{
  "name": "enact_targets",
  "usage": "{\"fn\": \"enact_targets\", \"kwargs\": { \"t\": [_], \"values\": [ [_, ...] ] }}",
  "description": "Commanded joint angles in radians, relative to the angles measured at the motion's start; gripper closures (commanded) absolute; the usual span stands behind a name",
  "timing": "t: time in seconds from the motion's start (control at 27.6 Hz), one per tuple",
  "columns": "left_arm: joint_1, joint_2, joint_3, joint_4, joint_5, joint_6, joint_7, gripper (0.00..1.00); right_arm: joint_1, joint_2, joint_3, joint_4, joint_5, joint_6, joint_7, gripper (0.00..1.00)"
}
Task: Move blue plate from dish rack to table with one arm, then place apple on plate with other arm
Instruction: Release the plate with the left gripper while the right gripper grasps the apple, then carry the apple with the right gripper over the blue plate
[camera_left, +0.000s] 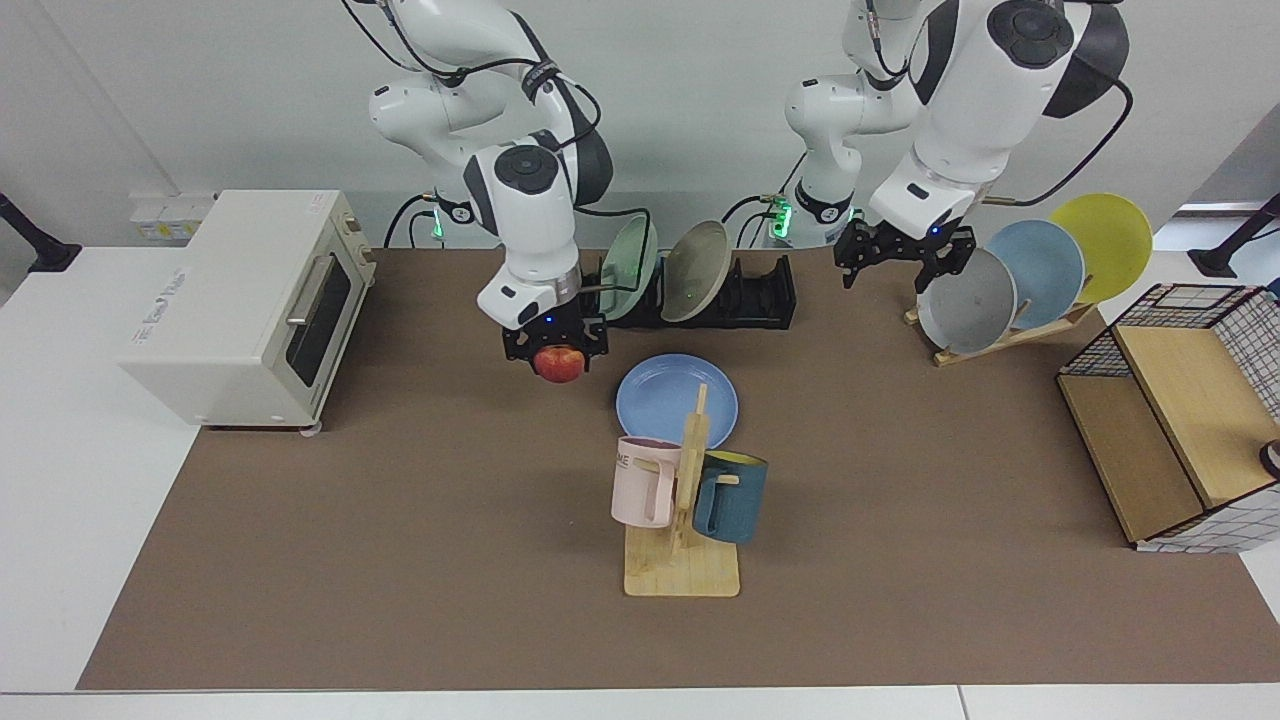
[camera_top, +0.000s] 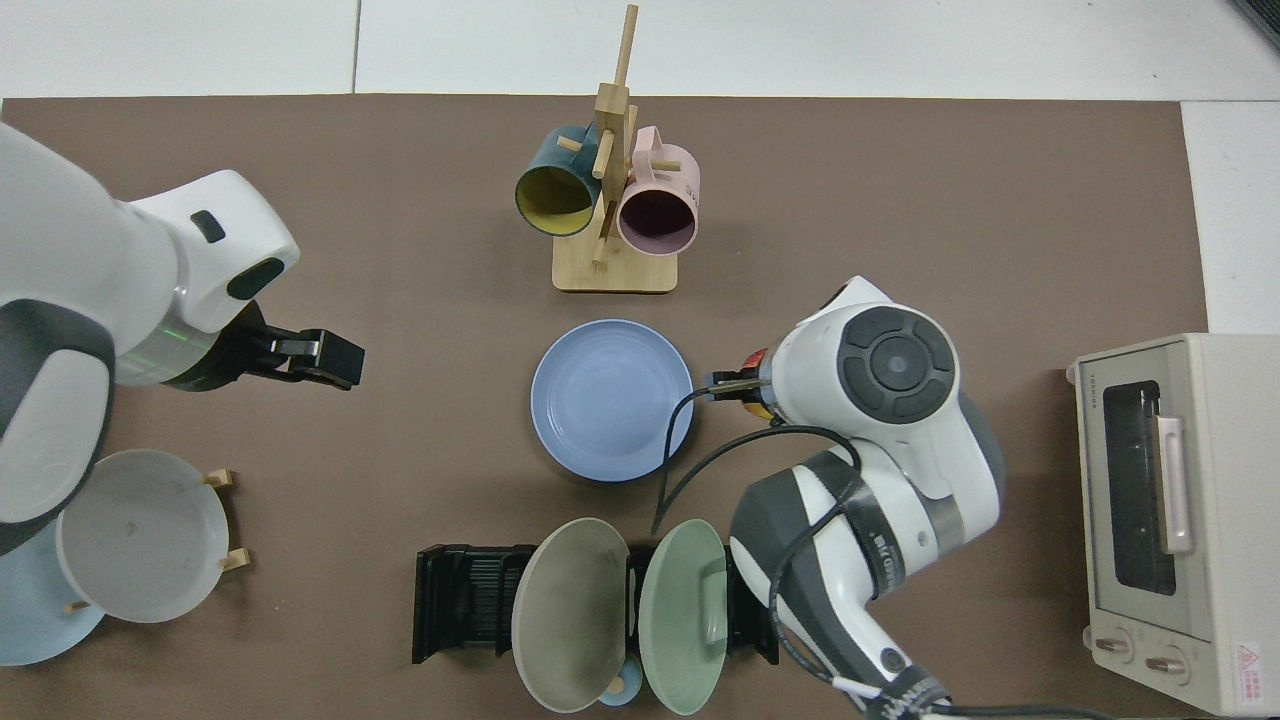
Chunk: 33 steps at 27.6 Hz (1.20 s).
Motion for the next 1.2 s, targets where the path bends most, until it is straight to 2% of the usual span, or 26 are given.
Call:
{"fn": "enact_targets", "kwargs": {
  "t": [0.0,0.18,0.33,0.54,0.72,0.94,1.16],
  "values": [
    [-0.032,-0.064,0.072,0.001,0.028,-0.045,0.05,0.01,0.086,0.064,-0.005,0.08,0.006,-0.006,0.13,1.0],
    [-0.038,-0.112,0.115,0.001,0.025,-0.062,0.106,0.01,0.162,0.133,-0.007,0.141,0.0,-0.01,0.261,1.0],
    [-0.035,-0.117,0.132,0.001,0.015,-0.062,0.125,0.0,0.201,0.189,-0.007,0.184,0.0,-0.006,0.327,1.0],
    [-0.016,-0.098,0.133,0.013,0.012,-0.085,0.125,0.01,0.227,0.247,-0.005,0.186,0.0,0.053,0.388,1.0],
    [-0.012,-0.042,0.135,0.099,-0.009,-0.134,0.126,0.01,0.248,0.29,-0.005,0.186,0.003,0.088,0.402,1.0],
    [-0.013,-0.055,0.133,0.093,-0.009,-0.131,0.128,0.0,0.253,0.313,-0.005,0.184,0.006,0.109,0.422,1.0],
    [-0.015,-0.06,0.136,0.073,-0.004,-0.11,0.14,0.0,0.245,0.325,-0.004,0.181,0.01,0.125,0.425,0.92]
  ]
}}
